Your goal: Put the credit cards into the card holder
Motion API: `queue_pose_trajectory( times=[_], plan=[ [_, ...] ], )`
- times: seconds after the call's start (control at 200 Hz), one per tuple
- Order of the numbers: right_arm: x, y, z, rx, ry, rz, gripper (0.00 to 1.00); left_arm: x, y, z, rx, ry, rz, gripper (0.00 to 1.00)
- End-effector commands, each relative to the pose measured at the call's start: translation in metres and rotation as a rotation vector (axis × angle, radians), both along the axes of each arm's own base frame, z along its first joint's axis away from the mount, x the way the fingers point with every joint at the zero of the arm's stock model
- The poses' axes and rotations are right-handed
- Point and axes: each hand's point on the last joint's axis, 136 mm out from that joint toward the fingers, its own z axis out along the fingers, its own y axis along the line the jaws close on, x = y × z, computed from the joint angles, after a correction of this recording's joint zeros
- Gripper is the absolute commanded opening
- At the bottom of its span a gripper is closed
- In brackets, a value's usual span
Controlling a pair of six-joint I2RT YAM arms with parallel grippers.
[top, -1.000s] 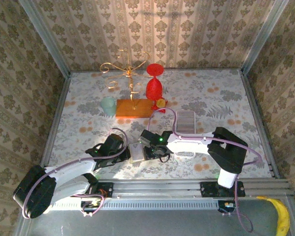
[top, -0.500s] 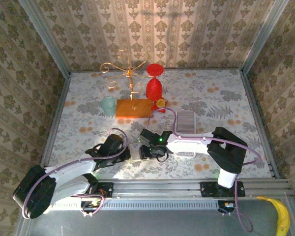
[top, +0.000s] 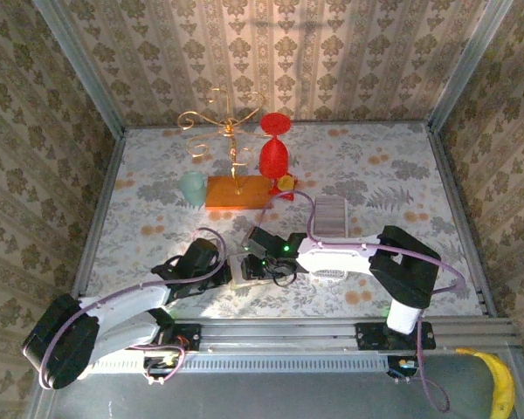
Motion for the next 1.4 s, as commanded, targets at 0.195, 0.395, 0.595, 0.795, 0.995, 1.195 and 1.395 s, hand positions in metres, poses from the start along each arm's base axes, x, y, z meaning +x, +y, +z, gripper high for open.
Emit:
queue_pose_trajectory(
  times=[0.195,0.395,0.595,0.795,0.995,1.195,1.395],
  plan=[
    [-0.001,0.013,0.023,0.111,-0.008,-0.023,0.51,-0.011,0.008,-0.012,0.016,0.045,0.007,0.00],
    [-0.004,0.018,0.017,0.124,0.020,-0.016,0.51,-0.011,0.008,-0.011,0.016,0.042,0.008,0.00],
    [-0.003,0.025,0.022,0.169,0.018,-0.018,0.49,-0.011,0.009,-0.009,0.007,0.032,0.012,0.00],
    [-0.003,0.023,0.020,0.173,0.018,-0.031,0.49,-0.011,0.010,-0.007,0.004,0.025,0.014,0.00],
    [-0.003,0.022,0.018,0.175,0.019,-0.041,0.48,-0.011,0.012,-0.002,0.002,0.013,0.022,0.00],
    [-0.003,0.044,0.026,0.279,0.027,-0.006,0.52,-0.010,0.022,0.008,-0.002,-0.021,0.053,0.00],
    [-0.003,0.039,0.011,0.230,0.045,-0.018,0.52,-0.010,0.034,0.015,0.025,-0.023,0.098,0.00]
  ],
)
